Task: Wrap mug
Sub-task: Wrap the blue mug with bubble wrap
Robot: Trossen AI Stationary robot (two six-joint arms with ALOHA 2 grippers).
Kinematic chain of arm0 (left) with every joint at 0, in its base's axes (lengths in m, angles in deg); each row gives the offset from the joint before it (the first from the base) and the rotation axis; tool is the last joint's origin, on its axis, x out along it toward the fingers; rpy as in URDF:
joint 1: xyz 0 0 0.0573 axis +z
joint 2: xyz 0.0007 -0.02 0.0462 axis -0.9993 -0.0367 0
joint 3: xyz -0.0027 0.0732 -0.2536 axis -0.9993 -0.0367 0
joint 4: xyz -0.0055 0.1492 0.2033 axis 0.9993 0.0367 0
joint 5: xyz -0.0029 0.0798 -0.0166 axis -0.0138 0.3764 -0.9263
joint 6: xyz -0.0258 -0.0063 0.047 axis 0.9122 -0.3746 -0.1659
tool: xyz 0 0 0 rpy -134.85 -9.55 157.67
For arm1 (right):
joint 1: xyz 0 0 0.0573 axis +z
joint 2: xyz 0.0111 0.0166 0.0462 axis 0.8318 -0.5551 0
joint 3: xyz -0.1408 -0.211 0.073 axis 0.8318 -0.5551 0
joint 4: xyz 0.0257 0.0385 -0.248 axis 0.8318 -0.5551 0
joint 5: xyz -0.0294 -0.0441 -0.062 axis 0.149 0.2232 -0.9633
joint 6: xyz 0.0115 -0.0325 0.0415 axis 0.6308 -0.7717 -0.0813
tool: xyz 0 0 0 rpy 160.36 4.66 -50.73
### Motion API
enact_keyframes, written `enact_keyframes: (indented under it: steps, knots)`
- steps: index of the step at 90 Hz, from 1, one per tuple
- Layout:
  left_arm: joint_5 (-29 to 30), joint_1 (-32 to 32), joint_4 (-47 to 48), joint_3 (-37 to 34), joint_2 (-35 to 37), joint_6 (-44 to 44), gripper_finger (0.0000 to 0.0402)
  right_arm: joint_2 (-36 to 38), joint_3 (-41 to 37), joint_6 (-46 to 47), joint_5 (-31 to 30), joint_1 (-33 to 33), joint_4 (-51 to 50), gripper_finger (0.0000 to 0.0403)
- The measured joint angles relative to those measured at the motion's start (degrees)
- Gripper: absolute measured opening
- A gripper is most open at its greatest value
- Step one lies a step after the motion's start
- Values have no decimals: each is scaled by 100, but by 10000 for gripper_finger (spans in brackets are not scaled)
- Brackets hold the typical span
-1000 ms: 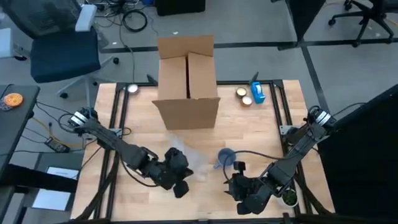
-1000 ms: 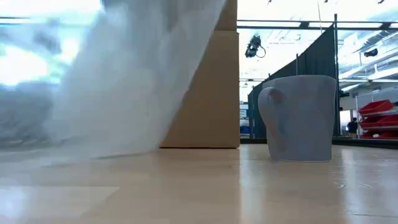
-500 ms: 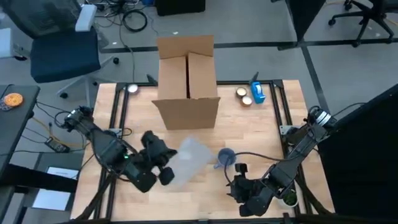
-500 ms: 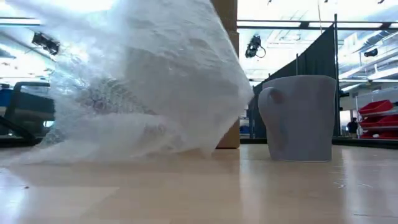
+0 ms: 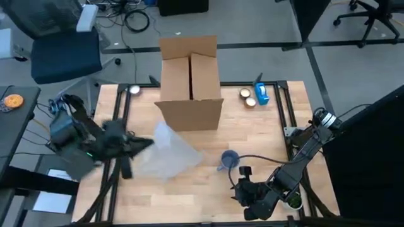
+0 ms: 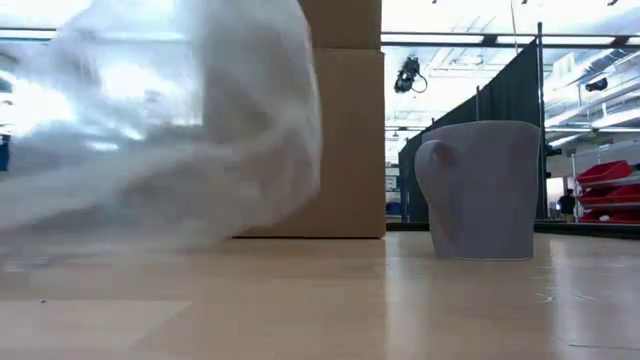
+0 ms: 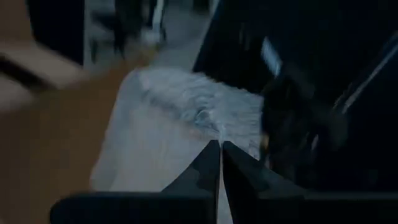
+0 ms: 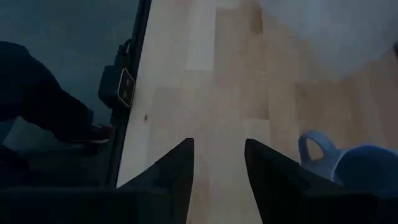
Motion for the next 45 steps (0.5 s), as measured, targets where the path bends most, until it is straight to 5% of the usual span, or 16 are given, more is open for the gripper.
enact_keyframes:
  steps: [24,45]
  knots:
    - [1505,-33,-822,5,248,-460,0,0,0,0,-4,-104,2,119]
    - [-260,-154,-1725,-8,-13,-1793,0,0,0,0,-4,-110,3,119]
